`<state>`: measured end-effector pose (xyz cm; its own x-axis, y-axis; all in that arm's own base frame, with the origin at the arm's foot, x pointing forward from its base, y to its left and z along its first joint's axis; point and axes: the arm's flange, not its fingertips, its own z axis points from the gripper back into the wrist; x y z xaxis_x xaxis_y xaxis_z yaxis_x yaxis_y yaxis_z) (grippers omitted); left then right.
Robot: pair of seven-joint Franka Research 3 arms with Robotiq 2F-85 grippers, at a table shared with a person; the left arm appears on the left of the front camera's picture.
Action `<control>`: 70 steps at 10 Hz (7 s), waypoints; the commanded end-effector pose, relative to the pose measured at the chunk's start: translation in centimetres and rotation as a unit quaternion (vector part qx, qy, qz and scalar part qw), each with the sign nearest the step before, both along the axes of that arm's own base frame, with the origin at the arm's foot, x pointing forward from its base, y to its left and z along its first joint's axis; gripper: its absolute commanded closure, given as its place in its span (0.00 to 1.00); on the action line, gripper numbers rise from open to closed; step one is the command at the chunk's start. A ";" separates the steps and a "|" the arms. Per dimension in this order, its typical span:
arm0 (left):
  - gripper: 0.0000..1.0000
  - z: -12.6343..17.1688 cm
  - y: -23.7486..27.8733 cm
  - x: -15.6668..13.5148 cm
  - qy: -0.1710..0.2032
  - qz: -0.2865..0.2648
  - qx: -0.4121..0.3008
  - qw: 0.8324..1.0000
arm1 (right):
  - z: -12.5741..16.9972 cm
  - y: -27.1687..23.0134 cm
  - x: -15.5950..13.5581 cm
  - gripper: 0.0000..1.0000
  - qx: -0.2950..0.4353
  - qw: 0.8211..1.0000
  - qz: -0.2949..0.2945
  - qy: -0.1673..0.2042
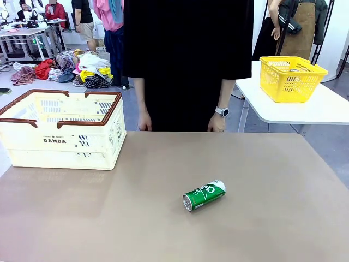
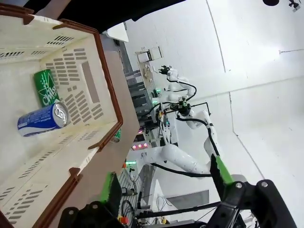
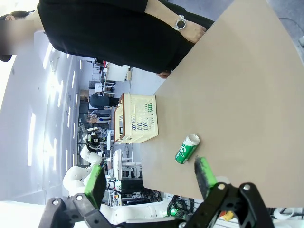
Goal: Place the drinks into the Shopping basket.
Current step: Pick up one drink and place it into the Shopping basket.
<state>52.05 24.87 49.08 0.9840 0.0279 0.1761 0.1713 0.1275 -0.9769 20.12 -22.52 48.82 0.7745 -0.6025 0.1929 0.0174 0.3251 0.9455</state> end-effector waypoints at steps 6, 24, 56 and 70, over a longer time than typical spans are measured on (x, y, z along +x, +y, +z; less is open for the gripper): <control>0.00 0.1 0.1 -1.1 0.005 0.005 0.002 1.000 | 0.2 -0.1 0.3 0.00 0.003 1.000 0.001 -0.020; 0.00 11.8 -40.0 5.5 -0.059 -0.361 0.369 0.854 | 0.2 -0.1 0.3 0.00 0.003 1.000 0.001 -0.020; 0.00 7.4 -45.8 -5.7 -0.077 -0.166 0.502 0.845 | 0.2 -0.1 0.3 0.00 0.003 1.000 0.001 -0.020; 0.00 -8.5 -67.5 -15.2 -0.232 -0.230 0.521 0.788 | 0.2 -0.1 0.3 0.00 0.003 1.000 0.001 -0.020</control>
<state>36.44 -42.95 40.44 0.6548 -0.7274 0.2052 0.7549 0.6162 -0.2246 20.15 -22.49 48.83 0.7751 -0.6016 0.1932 0.0183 0.3269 0.9449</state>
